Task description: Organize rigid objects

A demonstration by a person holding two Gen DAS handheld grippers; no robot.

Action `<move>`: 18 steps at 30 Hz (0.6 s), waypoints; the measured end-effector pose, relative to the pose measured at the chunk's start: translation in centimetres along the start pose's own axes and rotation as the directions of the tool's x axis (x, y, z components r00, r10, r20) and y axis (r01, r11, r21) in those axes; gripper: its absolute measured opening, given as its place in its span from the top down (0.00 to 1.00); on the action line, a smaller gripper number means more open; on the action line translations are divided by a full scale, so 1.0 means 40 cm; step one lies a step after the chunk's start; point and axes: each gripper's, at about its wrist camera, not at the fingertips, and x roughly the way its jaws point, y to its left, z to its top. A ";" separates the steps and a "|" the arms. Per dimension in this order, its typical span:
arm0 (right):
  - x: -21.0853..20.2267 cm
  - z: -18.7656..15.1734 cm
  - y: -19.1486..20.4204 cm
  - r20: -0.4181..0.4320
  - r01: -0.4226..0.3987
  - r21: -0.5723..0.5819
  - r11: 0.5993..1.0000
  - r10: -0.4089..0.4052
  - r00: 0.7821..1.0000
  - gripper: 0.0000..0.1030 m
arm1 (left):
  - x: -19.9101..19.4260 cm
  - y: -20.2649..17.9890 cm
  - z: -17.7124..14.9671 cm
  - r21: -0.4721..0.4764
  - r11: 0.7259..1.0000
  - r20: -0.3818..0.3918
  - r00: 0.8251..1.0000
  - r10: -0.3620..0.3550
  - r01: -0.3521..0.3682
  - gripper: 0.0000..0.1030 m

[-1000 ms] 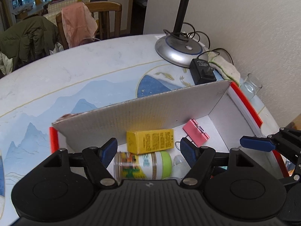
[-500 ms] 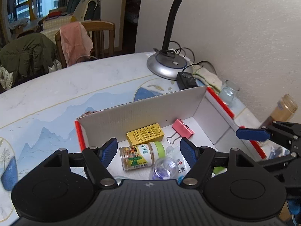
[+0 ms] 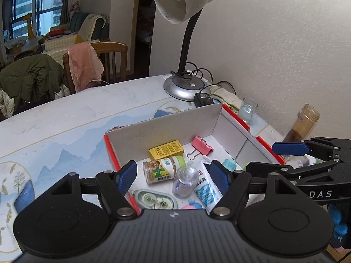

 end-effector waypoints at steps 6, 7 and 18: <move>-0.041 -0.021 0.024 0.030 -0.010 0.033 0.999 0.009 1.000 0.17 | -0.064 0.012 -0.042 0.011 1.000 0.033 0.999 0.021 -0.021 0.20; -0.049 -0.024 0.028 0.040 -0.006 0.035 0.999 0.005 0.999 0.15 | -0.073 0.015 -0.047 0.010 1.000 0.035 0.999 0.025 -0.025 0.20; -0.097 -0.048 0.052 0.107 0.013 0.091 0.996 -0.023 0.994 0.00 | -0.147 0.035 -0.098 -0.023 1.000 0.053 0.999 0.001 0.001 0.00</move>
